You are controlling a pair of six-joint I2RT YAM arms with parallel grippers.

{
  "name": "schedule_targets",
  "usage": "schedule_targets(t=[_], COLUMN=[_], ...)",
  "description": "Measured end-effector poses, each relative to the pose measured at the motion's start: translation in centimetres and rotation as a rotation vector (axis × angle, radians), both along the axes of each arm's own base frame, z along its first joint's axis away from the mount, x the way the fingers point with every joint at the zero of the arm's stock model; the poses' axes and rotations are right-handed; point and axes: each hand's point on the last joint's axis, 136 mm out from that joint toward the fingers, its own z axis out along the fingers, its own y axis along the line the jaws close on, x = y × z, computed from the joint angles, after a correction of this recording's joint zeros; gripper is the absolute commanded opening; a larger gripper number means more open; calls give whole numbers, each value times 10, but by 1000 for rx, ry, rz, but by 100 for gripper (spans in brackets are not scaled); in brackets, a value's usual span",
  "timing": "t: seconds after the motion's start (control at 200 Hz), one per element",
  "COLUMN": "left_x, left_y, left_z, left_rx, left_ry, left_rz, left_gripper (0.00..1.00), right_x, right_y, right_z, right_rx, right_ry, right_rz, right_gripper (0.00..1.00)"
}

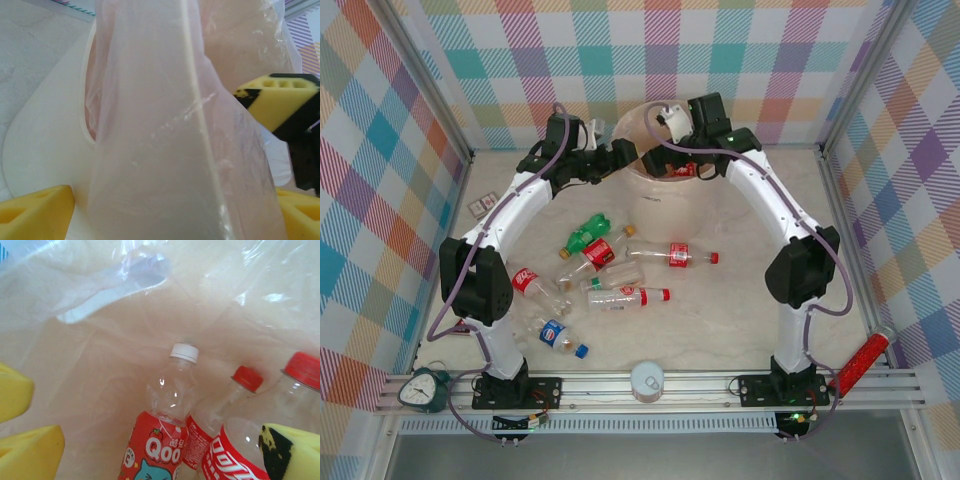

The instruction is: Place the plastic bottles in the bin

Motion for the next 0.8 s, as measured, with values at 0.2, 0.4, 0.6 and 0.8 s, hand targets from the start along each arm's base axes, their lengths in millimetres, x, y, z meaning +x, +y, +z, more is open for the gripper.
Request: schedule_targets(t=[0.2,0.4,0.6,0.8], left_x=[-1,-5,-9,-32], left_y=[5,14,36,77], left_z=[-3,0,28,57], left_rx=[40,109,246,410], left_ry=[12,23,-20,-56], left_rz=[13,33,76,187], left_gripper=[100,100,100,100], right_x=[-17,-40,-56,-63], right_y=[-12,-23,-43,-53], right_z=[44,104,124,105], right_rx=[13,82,128,135], right_ry=[-75,-200,-258,-226], right_rz=[-14,-19,-100,-158], right_gripper=[99,99,99,99])
